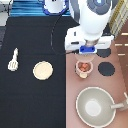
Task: Take the lid off the pot, put the pot on the plate, and use the tool to push the pot to the front of the table.
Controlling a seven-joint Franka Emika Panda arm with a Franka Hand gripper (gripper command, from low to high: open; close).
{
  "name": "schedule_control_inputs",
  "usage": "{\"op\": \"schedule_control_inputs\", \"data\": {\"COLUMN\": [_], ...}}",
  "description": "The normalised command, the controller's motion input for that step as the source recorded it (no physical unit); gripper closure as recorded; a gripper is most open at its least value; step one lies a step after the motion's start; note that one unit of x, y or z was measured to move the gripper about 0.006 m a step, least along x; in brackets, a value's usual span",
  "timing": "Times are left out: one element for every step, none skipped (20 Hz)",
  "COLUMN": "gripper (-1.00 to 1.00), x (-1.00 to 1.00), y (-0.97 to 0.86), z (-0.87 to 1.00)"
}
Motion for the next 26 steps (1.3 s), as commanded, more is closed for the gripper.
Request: {"op": "schedule_control_inputs", "data": {"gripper": [1.00,1.00,1.00,1.00,1.00,1.00,1.00,1.00,1.00,1.00,1.00,1.00,1.00,1.00,1.00,1.00,1.00,1.00,1.00,1.00,1.00,1.00,1.00,1.00,1.00,1.00], "x": [-1.00,-1.00,-1.00,-1.00,-1.00,-1.00,-1.00,-1.00,-1.00,-1.00,-1.00,-1.00,-1.00,-1.00,-1.00,-1.00,-1.00,-1.00,-1.00,-0.99,-1.00,-0.99,-0.98,-0.78,-0.57,-0.20], "y": [-0.14,-0.14,-0.14,-0.18,-0.18,-0.19,-0.19,-0.23,-0.23,-0.23,-0.22,-0.22,-0.17,-0.01,0.00,0.05,0.07,0.05,0.02,0.00,0.02,0.08,0.15,0.25,0.29,0.41], "z": [-0.26,-0.27,-0.27,-0.33,-0.35,-0.35,-0.35,-0.46,-0.59,-0.67,-0.74,-0.77,-0.81,-0.85,-0.89,-0.97,-0.96,-0.96,-0.93,-0.88,-0.80,-0.75,-0.71,-0.57,-0.45,-0.22]}}
